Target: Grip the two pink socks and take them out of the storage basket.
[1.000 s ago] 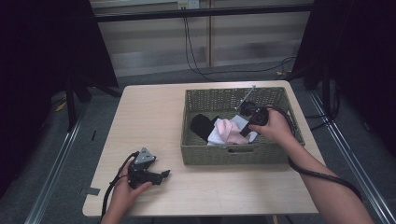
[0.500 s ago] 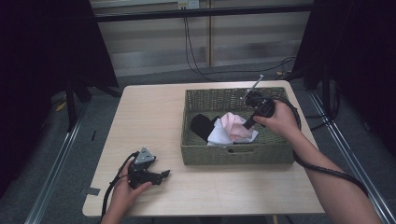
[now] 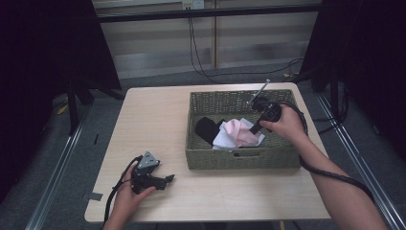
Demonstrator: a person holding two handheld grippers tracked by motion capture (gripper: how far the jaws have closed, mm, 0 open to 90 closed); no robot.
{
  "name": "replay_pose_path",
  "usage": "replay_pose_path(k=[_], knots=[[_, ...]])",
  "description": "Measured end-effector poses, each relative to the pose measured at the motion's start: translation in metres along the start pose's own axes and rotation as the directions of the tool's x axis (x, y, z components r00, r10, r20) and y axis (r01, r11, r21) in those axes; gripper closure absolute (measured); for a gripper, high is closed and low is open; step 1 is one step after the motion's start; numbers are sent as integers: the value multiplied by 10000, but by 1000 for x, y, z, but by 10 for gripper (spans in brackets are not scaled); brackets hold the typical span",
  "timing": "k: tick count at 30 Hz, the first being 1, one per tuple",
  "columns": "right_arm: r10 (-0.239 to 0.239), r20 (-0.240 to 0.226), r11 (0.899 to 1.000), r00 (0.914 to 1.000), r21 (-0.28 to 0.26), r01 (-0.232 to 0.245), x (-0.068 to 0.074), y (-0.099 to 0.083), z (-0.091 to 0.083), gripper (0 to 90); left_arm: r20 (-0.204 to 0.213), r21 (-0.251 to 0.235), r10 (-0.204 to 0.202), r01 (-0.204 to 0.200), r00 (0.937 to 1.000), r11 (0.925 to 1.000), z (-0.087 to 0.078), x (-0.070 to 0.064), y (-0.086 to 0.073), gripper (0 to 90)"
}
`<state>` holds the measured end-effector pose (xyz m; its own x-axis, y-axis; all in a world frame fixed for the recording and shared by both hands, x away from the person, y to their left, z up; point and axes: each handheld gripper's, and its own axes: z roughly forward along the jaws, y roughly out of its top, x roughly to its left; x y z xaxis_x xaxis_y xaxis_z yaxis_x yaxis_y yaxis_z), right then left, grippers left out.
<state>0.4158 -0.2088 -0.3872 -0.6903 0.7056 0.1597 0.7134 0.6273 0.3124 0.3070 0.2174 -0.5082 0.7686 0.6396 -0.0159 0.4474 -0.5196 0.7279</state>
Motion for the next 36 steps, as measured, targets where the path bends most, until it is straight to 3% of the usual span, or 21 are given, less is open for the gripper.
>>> replay_pose_path(k=[13, 16, 25, 36], knots=[[30, 388, 10000, 9992, -95, -26, -3, -1, -28, 861, -1, -2, 2, -2, 10000, 10000, 0, 0, 0, 176], [52, 263, 9996, 9996, -263, -45, -5, -1, -27, 860, -2, -3, 1, -1, 10000, 10000, 0, 0, 0, 176], [144, 101, 9995, 9998, 282, -147, -6, -4, 2, 862, -4, 6, -7, 7, 10000, 10000, 0, 0, 0, 176], [484, 567, 9979, 9972, 408, -508, -21, -18, -10, 862, -6, 7, -2, 2, 10000, 10000, 0, 0, 0, 176]])
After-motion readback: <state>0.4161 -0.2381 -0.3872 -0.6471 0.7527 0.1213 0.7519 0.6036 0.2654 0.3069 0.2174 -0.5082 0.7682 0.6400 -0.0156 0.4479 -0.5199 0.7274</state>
